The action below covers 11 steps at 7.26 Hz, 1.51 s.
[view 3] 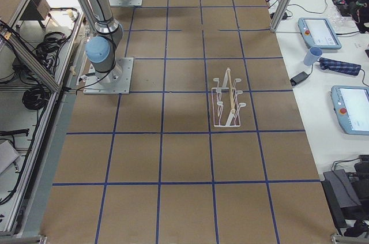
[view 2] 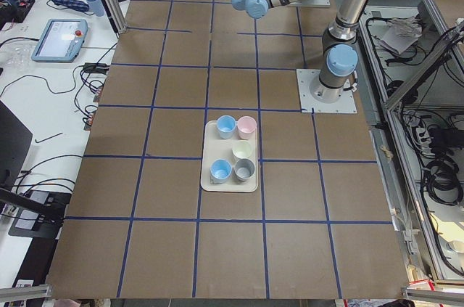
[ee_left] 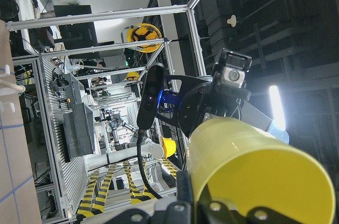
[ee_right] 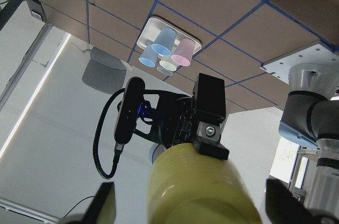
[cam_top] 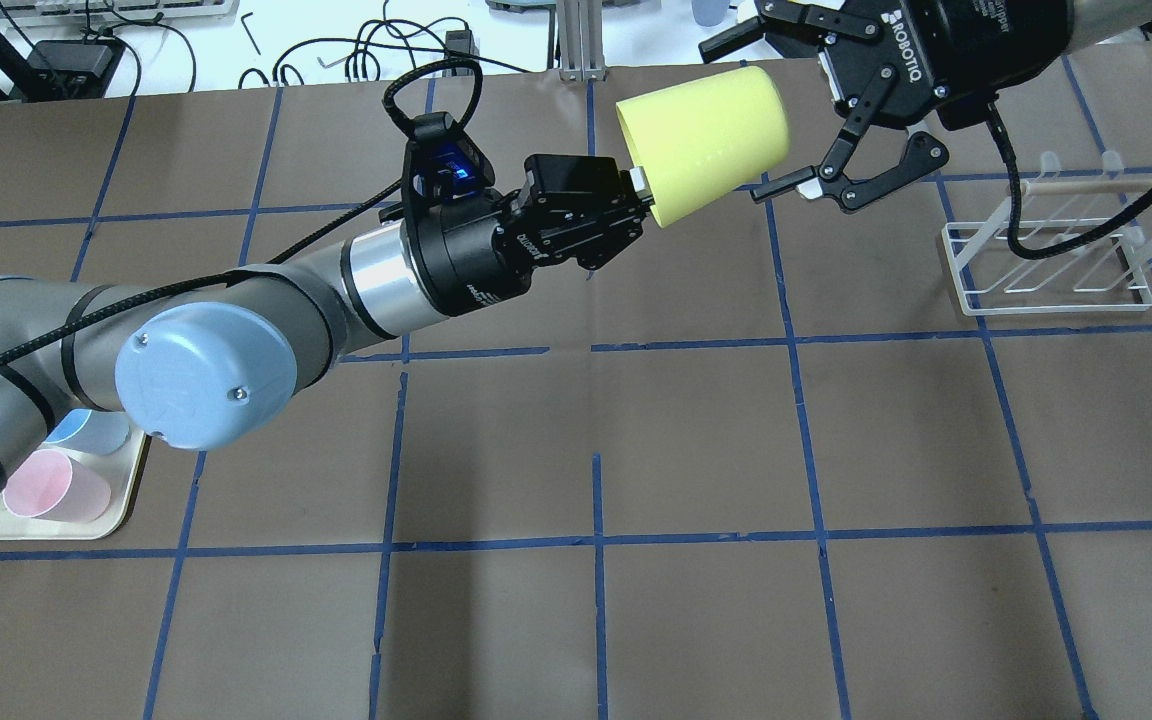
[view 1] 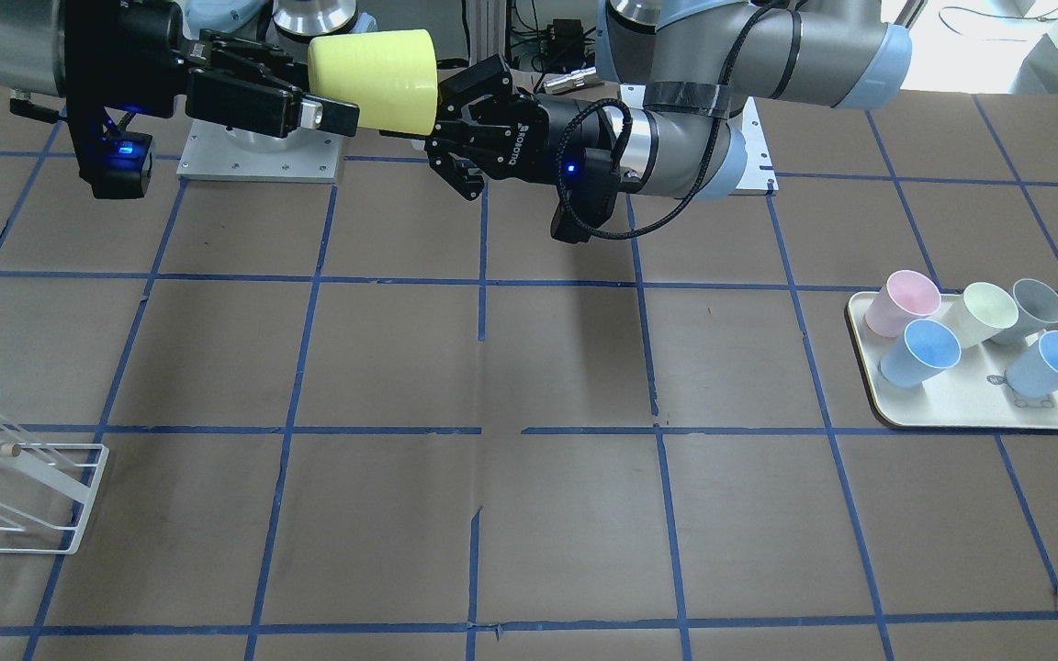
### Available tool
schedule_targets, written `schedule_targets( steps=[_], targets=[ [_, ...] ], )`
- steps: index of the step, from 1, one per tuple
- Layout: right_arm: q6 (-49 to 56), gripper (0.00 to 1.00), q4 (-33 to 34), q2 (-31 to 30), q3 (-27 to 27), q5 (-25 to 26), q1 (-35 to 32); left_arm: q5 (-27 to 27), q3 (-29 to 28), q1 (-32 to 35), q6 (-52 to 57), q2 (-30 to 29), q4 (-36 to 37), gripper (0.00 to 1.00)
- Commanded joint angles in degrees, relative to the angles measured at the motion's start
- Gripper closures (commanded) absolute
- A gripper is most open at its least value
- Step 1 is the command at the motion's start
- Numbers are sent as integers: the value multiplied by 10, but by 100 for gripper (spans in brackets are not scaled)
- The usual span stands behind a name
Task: Transfer IKEA cup to right arm and place on rack
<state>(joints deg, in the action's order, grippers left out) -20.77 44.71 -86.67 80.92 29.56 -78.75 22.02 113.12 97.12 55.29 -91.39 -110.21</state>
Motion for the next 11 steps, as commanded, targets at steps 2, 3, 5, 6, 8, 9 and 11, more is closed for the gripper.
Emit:
schedule_targets(
  steps=[2, 3, 5, 6, 8, 9, 11],
  targets=[
    [-3, 35, -7, -6, 0, -1, 0, -1, 0, 0, 0, 3, 0, 100],
    [-2, 36, -6, -9, -1, -1, 0, -1, 0, 0, 0, 3, -1, 100],
    [-2, 36, -5, -9, -6, -1, 1, -1, 0, 0, -2, 3, -2, 70],
    [-4, 36, -7, -8, -15, -2, 1, -1, 0, 0, -2, 3, -3, 23],
    [-4, 36, -7, -8, -18, -1, 2, -1, -1, 0, -3, 3, -4, 23],
    [-4, 36, -6, -7, -19, -1, 3, -1, -3, 0, -4, 3, -4, 22],
    [-4, 37, -1, -3, -27, -1, 10, -3, -5, -12, -50, 7, 1, 15]
  ],
)
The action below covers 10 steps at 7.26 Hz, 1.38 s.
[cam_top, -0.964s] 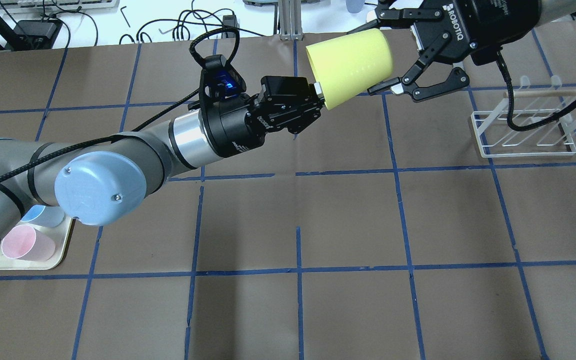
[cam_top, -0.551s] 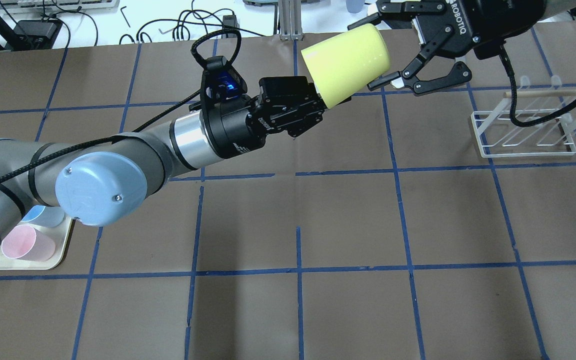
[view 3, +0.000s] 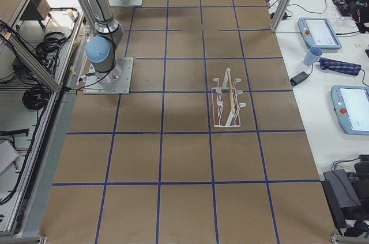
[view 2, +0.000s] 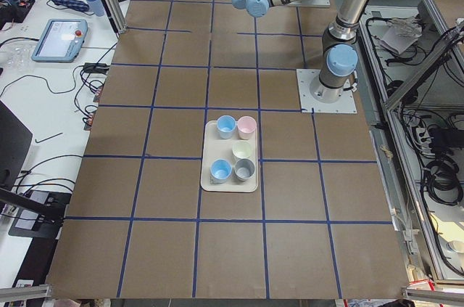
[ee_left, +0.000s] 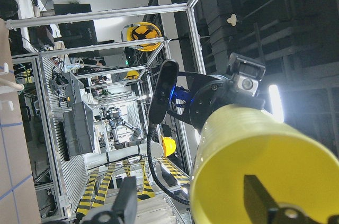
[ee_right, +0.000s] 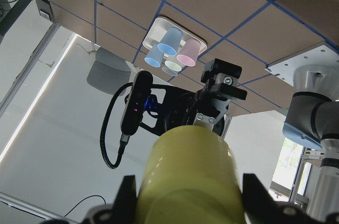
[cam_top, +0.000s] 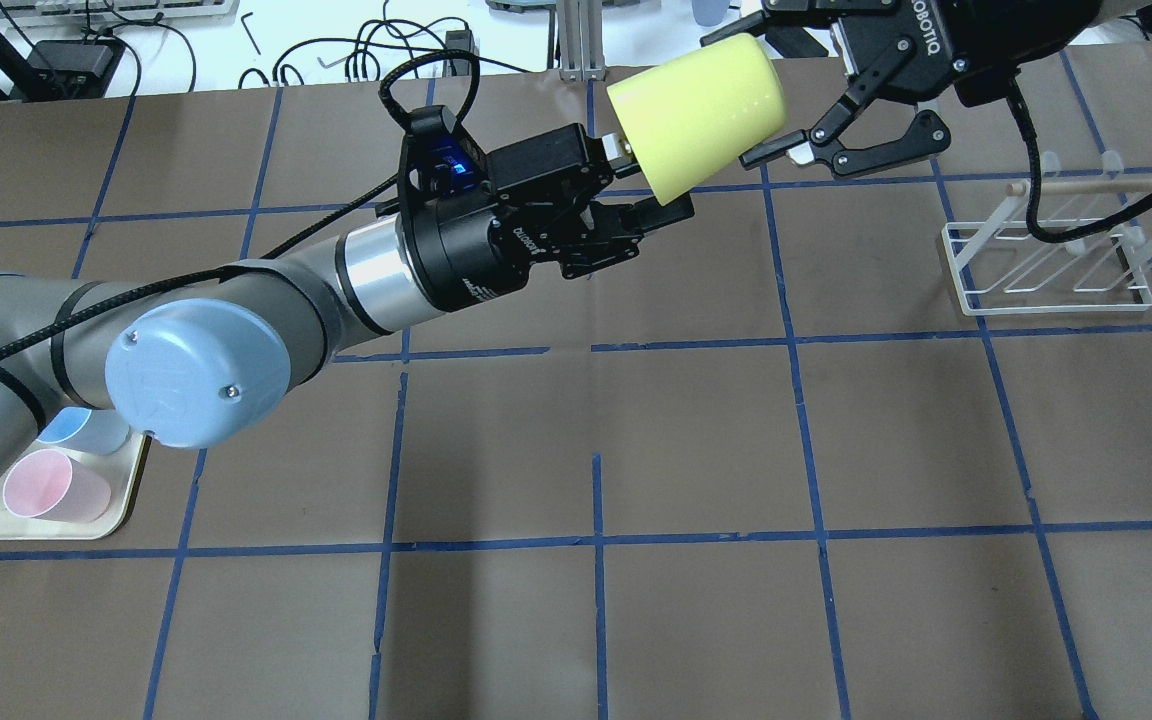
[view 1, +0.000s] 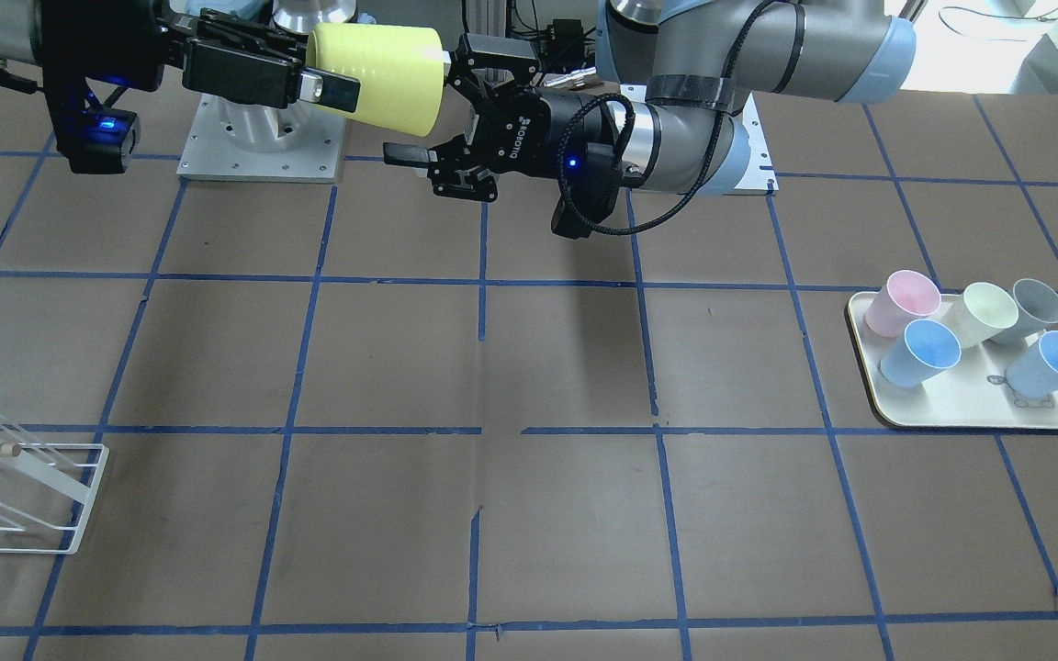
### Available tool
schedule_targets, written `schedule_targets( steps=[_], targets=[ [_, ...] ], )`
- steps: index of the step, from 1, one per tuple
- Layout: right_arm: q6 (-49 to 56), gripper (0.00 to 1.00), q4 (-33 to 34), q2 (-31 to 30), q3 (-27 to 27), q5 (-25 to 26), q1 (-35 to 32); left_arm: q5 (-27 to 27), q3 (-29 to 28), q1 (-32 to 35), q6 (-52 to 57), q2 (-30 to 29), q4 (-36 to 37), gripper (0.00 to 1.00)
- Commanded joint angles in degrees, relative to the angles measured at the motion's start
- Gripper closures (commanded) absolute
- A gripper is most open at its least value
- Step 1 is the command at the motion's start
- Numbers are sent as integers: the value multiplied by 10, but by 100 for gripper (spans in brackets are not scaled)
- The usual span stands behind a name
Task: Transfer IKEA cup to right arm and place on rack
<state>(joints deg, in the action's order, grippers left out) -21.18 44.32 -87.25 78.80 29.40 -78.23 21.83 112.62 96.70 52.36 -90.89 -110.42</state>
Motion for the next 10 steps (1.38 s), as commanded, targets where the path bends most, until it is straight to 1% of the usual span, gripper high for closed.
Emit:
schedule_targets(
  steps=[1, 2, 3, 4, 5, 6, 7, 8, 9, 10],
  targets=[
    [0, 40, 3, 7, -21, 5, 27, -3, 1, -26, -23, 4, -1, 14],
    [6, 48, 6, 9, -29, 9, 45, -11, 4, -46, -24, 10, -2, 10],
    [10, 60, 25, 9, -33, 40, 51, -47, 4, -62, -24, 12, -3, 9],
    [17, 73, 62, 9, -34, 89, 53, -96, 1, -88, -26, 12, -1, 8],
    [38, 79, 116, 8, -36, 157, 50, -176, -3, -118, -36, 12, 5, 7],
    [58, 84, 155, 5, -34, 246, 49, -240, -5, -150, -36, 12, 6, 4],
    [151, 88, 167, 0, -37, 302, 48, -292, -6, -171, -37, 12, 15, 3],
    [216, 90, 221, -2, -30, 378, 49, -373, -6, -184, -49, 4, 56, 3],
    [241, 100, 246, -6, -28, 439, 49, -435, -5, -189, -92, -4, 111, 3],
    [244, 100, 289, -3, -23, 483, 51, -498, -5, -191, -147, -10, 174, 3]
  ],
)
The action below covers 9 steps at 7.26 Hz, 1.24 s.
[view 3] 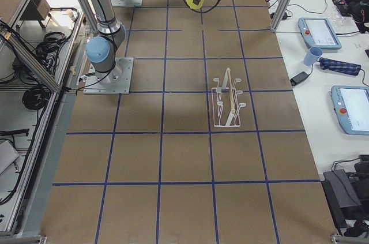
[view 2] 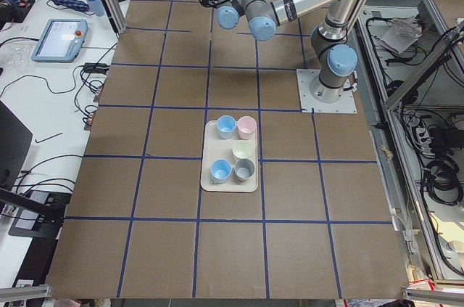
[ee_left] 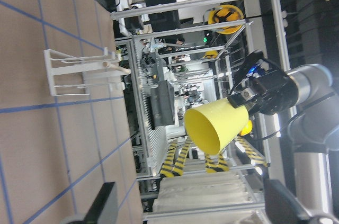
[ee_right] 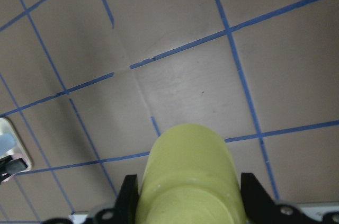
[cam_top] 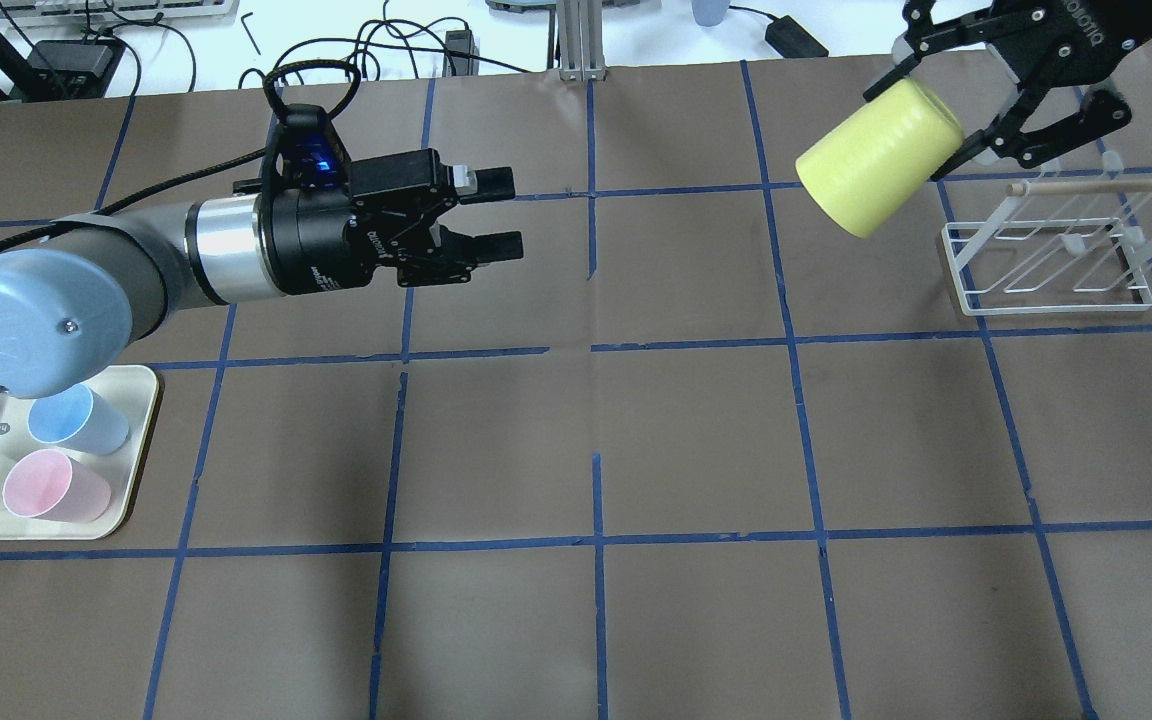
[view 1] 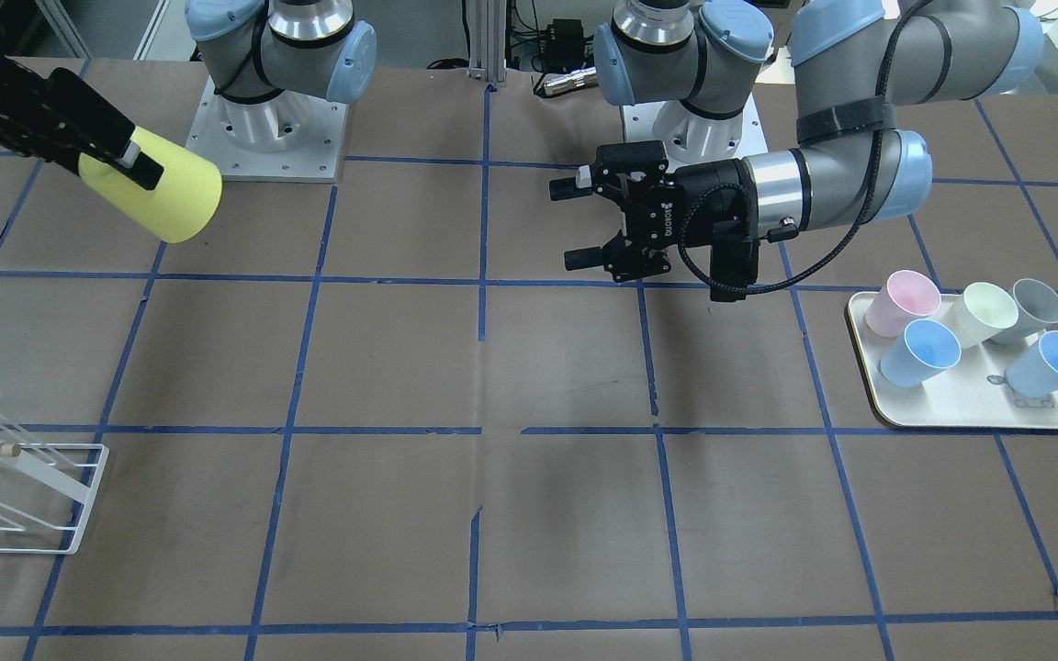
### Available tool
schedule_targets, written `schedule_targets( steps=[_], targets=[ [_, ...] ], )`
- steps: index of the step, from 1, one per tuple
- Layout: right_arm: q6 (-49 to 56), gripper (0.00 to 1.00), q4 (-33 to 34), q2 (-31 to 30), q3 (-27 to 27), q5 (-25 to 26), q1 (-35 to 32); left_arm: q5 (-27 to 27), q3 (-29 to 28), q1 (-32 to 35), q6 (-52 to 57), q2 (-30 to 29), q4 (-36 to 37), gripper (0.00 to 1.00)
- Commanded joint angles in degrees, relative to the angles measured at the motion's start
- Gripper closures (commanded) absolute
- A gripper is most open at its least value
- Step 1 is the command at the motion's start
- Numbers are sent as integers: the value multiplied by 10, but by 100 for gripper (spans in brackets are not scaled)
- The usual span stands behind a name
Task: Transfer IKEA cup to right arm and place on rack
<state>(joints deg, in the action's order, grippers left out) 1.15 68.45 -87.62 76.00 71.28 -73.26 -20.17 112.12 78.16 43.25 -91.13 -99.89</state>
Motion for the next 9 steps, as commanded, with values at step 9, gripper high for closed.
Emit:
schedule_targets(
  steps=[9],
  targets=[
    [213, 100, 493, 4, 266, 163, 112, -707, -201, 80, -271, -6, 138, 0]
  ],
)
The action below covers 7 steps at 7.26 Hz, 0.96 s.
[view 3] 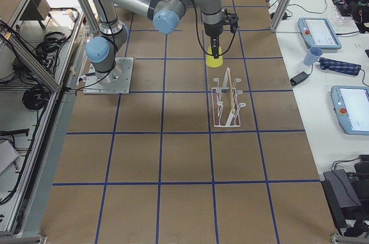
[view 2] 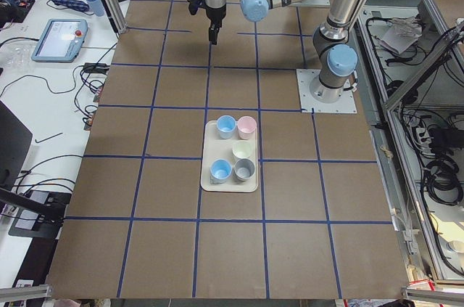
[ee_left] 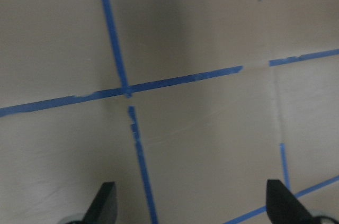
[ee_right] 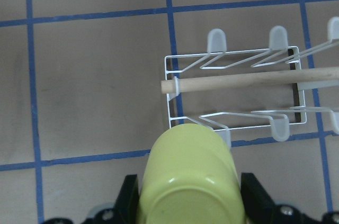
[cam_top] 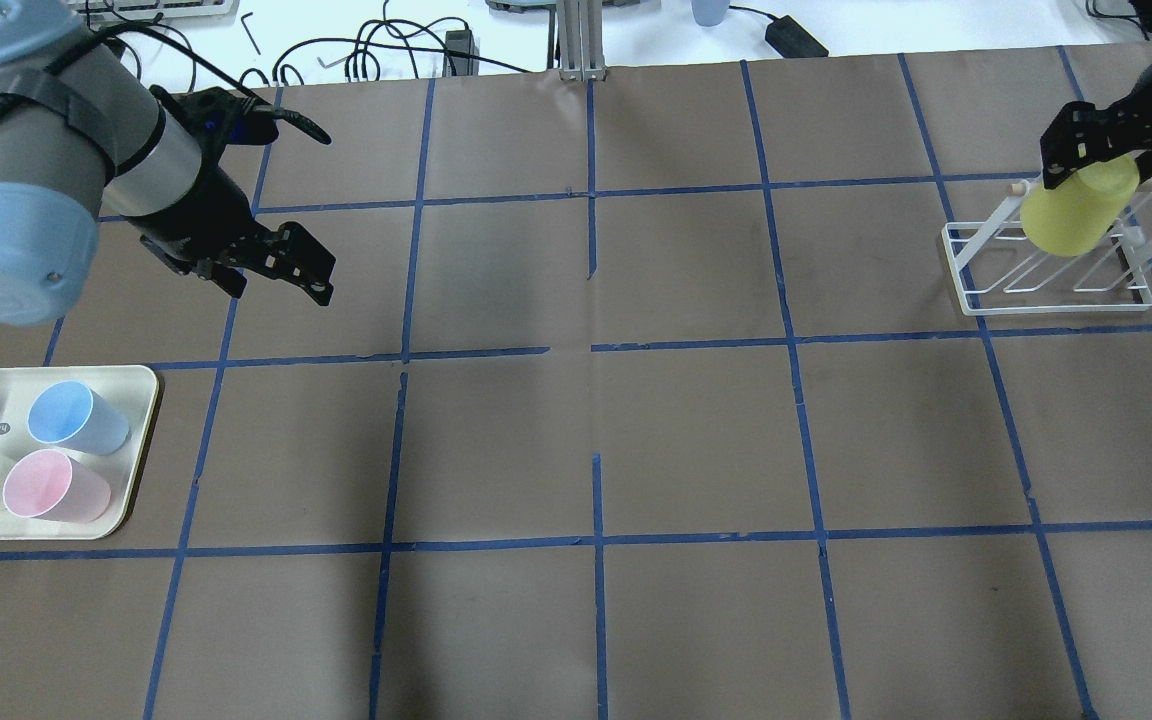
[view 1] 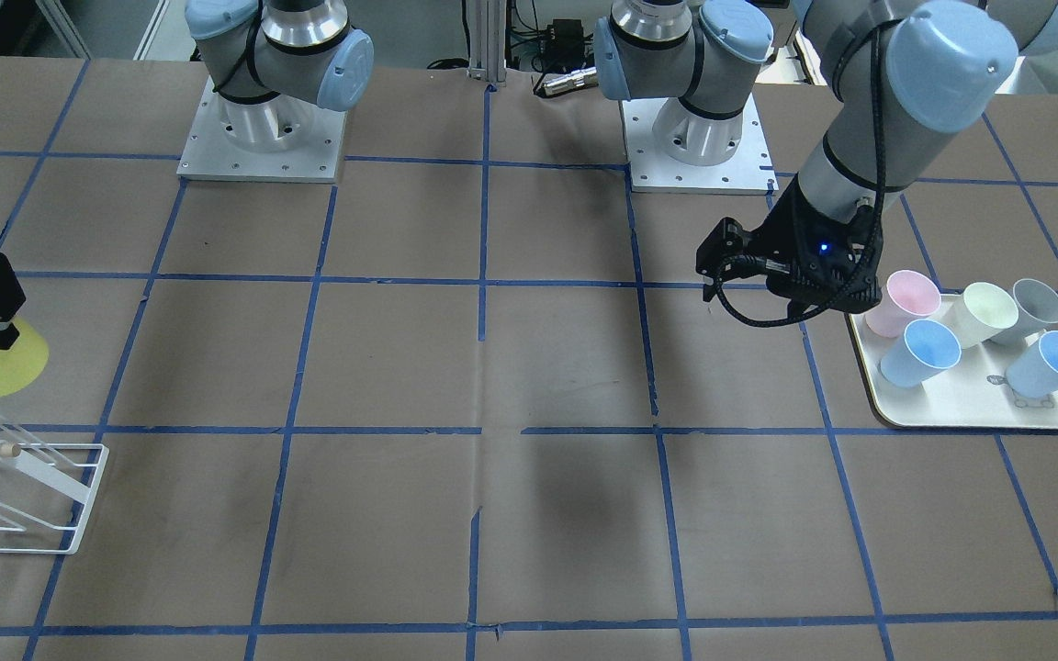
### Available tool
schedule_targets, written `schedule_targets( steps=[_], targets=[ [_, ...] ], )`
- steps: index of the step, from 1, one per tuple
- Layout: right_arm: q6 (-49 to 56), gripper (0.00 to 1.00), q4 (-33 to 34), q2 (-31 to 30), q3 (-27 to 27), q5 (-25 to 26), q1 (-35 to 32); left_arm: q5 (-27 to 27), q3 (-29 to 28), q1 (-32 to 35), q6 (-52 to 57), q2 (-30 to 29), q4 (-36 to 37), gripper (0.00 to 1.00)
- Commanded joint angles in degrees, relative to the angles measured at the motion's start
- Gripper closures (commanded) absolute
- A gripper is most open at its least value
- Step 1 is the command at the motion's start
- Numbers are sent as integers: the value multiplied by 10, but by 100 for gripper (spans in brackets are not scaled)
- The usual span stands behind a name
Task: Transfer IKEA cup to right arm and place on rack
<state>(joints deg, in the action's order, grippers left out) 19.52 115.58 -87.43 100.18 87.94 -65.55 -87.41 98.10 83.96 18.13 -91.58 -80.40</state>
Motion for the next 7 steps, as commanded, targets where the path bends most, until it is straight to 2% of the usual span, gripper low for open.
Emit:
schedule_targets(
  steps=[1, 3, 5, 7],
  targets=[
    [44, 100, 50, 13, 29, -4, 38, -35, -105, 25, -24, 0, -120, 0],
    [46, 100, 65, 40, 24, -6, 39, -43, -113, 30, -27, 24, -143, 0],
    [46, 100, 68, 45, 26, -29, 38, -42, -108, 30, -55, 20, -115, 0],
    [46, 100, 84, 66, 28, -29, 38, -36, -120, 31, -104, 21, -120, 0]
  ],
)
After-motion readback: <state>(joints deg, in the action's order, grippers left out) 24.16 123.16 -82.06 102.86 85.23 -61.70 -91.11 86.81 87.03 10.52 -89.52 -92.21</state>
